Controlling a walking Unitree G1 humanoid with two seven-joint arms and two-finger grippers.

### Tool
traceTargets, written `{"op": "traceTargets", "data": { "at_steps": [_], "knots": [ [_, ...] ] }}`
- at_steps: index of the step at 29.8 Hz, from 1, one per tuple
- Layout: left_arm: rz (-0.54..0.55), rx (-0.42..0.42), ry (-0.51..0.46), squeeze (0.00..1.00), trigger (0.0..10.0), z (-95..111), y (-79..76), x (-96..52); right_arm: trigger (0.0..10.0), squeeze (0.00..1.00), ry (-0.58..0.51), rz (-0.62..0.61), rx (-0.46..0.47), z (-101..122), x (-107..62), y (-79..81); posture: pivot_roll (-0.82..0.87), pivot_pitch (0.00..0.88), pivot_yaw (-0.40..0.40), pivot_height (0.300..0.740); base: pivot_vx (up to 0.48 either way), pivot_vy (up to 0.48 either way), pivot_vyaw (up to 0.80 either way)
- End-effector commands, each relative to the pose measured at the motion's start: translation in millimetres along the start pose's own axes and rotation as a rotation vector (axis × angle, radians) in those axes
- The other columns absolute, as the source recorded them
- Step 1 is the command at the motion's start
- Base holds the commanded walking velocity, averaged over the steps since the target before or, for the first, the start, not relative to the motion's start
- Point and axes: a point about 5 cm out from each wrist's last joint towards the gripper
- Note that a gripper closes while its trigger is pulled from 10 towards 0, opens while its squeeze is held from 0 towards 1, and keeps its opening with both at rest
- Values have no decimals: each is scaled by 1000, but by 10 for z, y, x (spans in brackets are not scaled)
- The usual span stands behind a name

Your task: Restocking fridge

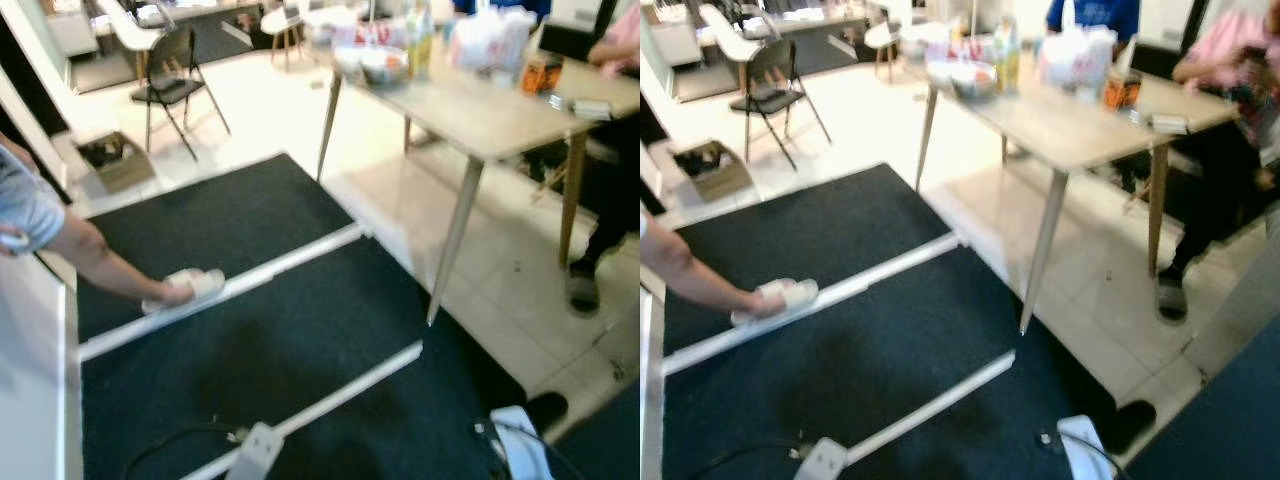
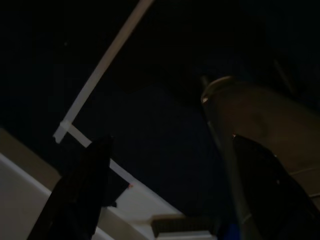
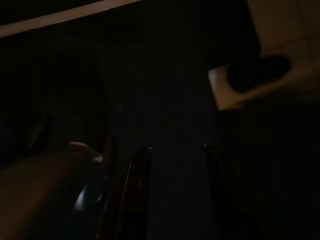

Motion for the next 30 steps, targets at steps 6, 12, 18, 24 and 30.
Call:
{"op": "traceTargets", "data": {
  "at_steps": [6, 12, 18, 24, 30],
  "knots": [
    [-15, -4, 76, 0, 10000, -154, -28, -10, 10000, 0, 5, -15, 37, -8, 7, 55, -21, 0, 12, 740, 0, 0, 249],
    [-17, -15, 66, 0, 10000, -132, -42, -4, 10000, 0, 5, -17, 37, -3, 7, 47, -21, 0, 14, 740, 0, 0, 0],
    [-14, -17, 68, 0, 10000, -137, -46, -3, 10000, 0, 1, -21, 42, 29, 12, 49, -20, 0, 20, 740, 0, 0, 0],
    [-13, -22, 71, 0, 10000, -138, -42, -4, 10000, 0, -3, -13, 45, 44, 18, 87, -19, 0, 21, 740, 0, 0, 0],
    [-20, -23, 77, 0, 10000, -145, -47, -4, 10000, 0, 11, -10, 50, -16, 11, 103, -17, 0, 22, 740, 0, 0, 0]
  ]
}}
Point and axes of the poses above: a point about 5 cm out from each wrist's last joint towards the gripper, its own x axis pointing out of the wrist towards the gripper, its own z axis along the axis of the wrist's last joint, y = z × x, and after that the axes turned 12 degrees about -x, right-handed
